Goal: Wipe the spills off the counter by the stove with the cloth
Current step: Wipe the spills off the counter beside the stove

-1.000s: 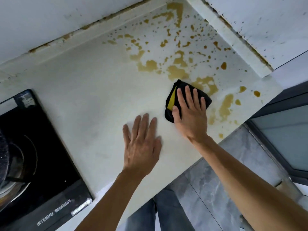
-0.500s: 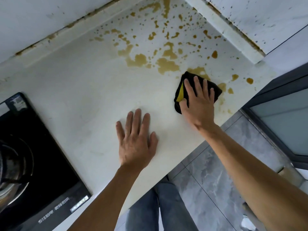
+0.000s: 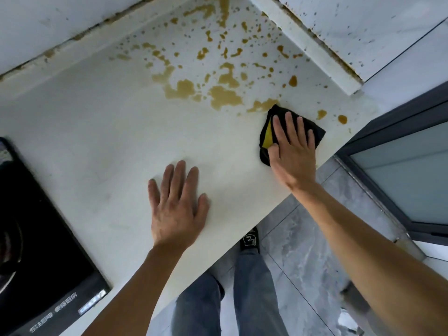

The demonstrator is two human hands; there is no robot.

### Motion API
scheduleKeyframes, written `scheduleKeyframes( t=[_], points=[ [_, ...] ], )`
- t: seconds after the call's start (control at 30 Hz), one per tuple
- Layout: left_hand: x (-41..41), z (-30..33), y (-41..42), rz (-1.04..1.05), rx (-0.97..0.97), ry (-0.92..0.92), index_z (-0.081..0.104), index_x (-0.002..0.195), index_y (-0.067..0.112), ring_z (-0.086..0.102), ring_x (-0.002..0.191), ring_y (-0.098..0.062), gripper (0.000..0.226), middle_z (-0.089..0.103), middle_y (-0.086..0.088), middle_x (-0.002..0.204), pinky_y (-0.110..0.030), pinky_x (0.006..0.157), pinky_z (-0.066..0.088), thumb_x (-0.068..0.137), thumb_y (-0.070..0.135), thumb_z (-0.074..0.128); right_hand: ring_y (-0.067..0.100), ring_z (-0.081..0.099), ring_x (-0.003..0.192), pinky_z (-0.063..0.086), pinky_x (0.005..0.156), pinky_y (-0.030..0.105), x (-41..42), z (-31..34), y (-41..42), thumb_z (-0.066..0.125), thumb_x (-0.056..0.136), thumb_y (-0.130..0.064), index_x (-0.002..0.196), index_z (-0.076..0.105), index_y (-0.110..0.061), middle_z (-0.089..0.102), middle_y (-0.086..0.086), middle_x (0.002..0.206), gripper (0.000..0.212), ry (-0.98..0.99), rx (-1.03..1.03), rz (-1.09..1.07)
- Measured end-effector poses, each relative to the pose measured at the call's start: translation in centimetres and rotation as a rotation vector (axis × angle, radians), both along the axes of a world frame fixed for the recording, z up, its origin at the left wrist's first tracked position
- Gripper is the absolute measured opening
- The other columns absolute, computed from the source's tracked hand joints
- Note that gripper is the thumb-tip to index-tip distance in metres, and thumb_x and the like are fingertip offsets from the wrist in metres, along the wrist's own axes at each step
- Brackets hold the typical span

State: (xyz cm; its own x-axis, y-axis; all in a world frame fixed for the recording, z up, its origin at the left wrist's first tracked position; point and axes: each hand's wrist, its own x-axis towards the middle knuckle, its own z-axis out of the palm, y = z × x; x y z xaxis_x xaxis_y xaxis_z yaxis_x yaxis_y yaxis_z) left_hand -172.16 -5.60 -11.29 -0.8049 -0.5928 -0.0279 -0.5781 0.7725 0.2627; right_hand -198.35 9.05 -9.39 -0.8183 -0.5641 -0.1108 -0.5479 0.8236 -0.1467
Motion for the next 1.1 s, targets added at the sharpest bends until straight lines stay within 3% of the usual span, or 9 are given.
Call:
scheduleKeyframes(
  t=[0.07,0.23,0.37,0.47,0.6,0.77,0.97,1.1],
  points=[
    [0.0,0.6,0.1,0.002,0.018,-0.016,0.039,0.164,0.023,0.014,0.167,-0.027,0.063,0.025,-0.004,0.178,-0.063,0.133,0.006,0.107,0.051,0.037,0.029,0.007,0.165,0.010,0.132,0.055,1.3,-0.2,-0.7,0.023,0.100,-0.037,0.169,0.017,-0.027,0.011,0.005,0.178,0.070,0.010,-0.003,0.052],
    [-0.3,1.3,0.4,0.031,0.025,-0.040,0.043,0.163,0.020,0.018,0.167,-0.029,0.064,0.027,-0.005,0.177,-0.061,0.133,0.008,0.106,0.048,0.039,0.022,0.004,0.165,0.010,0.133,0.050,2.7,-1.0,4.9,0.033,0.102,-0.035,0.169,0.013,-0.033,0.008,-0.002,0.178,0.070,-0.003,0.006,0.422],
    [-0.7,1.6,0.7,0.046,0.019,-0.069,0.042,0.163,0.019,0.016,0.167,-0.028,0.065,0.025,-0.005,0.178,-0.058,0.132,0.005,0.106,0.049,0.035,0.021,0.002,0.165,0.009,0.133,0.050,-4.2,-0.7,7.5,0.030,0.102,-0.033,0.169,0.012,-0.034,0.007,-0.003,0.178,0.069,-0.008,0.043,0.334],
    [-2.4,2.4,2.5,0.182,0.091,-0.069,0.040,0.163,0.020,0.011,0.168,-0.027,0.066,0.024,-0.004,0.178,-0.060,0.132,0.004,0.105,0.052,0.038,0.025,0.007,0.165,0.013,0.132,0.055,-8.8,0.0,6.4,0.024,0.101,-0.034,0.168,0.018,-0.031,0.013,0.002,0.177,0.068,-0.001,0.025,0.256],
    [-5.3,2.7,4.6,0.330,0.080,-0.059,0.038,0.162,0.027,0.015,0.164,-0.033,0.064,0.027,-0.010,0.173,-0.064,0.128,0.009,0.103,0.053,0.034,0.030,0.010,0.164,0.012,0.132,0.055,-7.9,-0.2,3.8,0.025,0.101,-0.036,0.169,0.019,-0.026,0.015,0.006,0.177,0.069,0.055,0.009,0.190],
    [-5.6,1.7,4.6,0.353,0.006,-0.061,0.039,0.156,0.030,0.020,0.160,-0.034,0.058,0.029,-0.007,0.166,-0.066,0.123,0.018,0.101,0.049,0.037,0.025,0.011,0.165,0.015,0.132,0.051,-8.1,-1.0,8.5,0.041,0.100,-0.034,0.168,0.024,-0.029,0.016,0.001,0.177,0.070,0.040,-0.001,0.588],
    [-5.5,0.9,4.5,0.351,-0.024,-0.050,0.042,0.153,0.030,0.019,0.160,-0.031,0.056,0.030,-0.006,0.163,-0.063,0.123,0.017,0.100,0.050,0.038,0.024,0.007,0.165,0.016,0.132,0.055,-16.8,0.4,11.4,0.030,0.102,-0.032,0.169,0.018,-0.029,0.011,0.001,0.178,0.068,-0.011,0.079,0.454],
    [-5.5,1.0,4.7,0.356,-0.025,-0.027,0.045,0.154,0.026,0.020,0.160,-0.033,0.058,0.032,-0.010,0.165,-0.064,0.124,0.015,0.101,0.048,0.040,0.026,0.006,0.165,0.011,0.133,0.053,-15.8,0.5,7.3,0.028,0.102,-0.032,0.169,0.016,-0.028,0.010,0.003,0.178,0.068,-0.006,0.037,0.290]
  ],
)
